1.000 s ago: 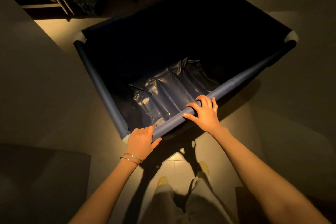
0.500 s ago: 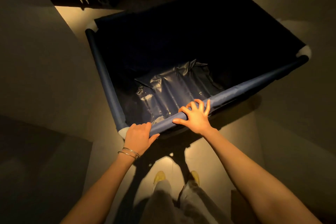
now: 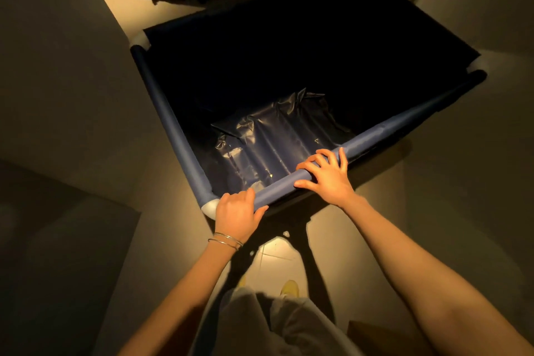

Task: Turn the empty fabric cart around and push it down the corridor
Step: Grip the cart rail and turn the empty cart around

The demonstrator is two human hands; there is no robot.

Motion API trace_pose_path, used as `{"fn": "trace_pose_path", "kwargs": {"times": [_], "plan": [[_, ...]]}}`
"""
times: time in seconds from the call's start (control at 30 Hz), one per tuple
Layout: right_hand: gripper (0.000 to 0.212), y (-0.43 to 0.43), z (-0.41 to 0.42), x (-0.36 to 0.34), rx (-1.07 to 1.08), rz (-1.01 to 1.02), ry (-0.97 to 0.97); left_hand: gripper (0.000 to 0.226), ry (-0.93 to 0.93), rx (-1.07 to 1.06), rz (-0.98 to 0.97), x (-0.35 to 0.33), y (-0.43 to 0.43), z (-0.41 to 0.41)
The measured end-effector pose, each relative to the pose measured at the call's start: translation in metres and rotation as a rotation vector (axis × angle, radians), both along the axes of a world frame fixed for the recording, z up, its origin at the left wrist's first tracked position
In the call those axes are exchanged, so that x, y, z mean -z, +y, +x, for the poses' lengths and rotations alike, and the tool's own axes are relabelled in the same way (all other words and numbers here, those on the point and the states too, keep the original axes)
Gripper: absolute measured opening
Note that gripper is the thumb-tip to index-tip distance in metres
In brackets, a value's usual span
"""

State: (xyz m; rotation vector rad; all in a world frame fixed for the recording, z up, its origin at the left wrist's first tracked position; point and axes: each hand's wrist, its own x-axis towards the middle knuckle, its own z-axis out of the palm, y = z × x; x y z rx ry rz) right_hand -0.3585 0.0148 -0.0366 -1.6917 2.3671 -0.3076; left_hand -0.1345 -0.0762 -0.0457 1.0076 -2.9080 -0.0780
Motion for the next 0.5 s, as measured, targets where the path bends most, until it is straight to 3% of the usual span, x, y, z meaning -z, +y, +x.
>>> {"fn": "trace_pose_path", "kwargs": {"times": [0.23,0.4,0.5], "plan": [[0.057,0.0,-0.075,-0.02,-0.065,0.081,0.038,0.034,-0.018,-0.083,0.117,-0.007,0.024,-0.078],[0.048,-0.001,-0.093,-0.025,0.125,0.019,-0.037,0.044,0.109,0.126,0.261,-0.006,0.011,-0.111],[0.045,-0.008,-0.088,-0.029,0.23,-0.021,-0.043,0.056,0.175,0.301,0.17,-0.008,-0.024,-0.108]]}}
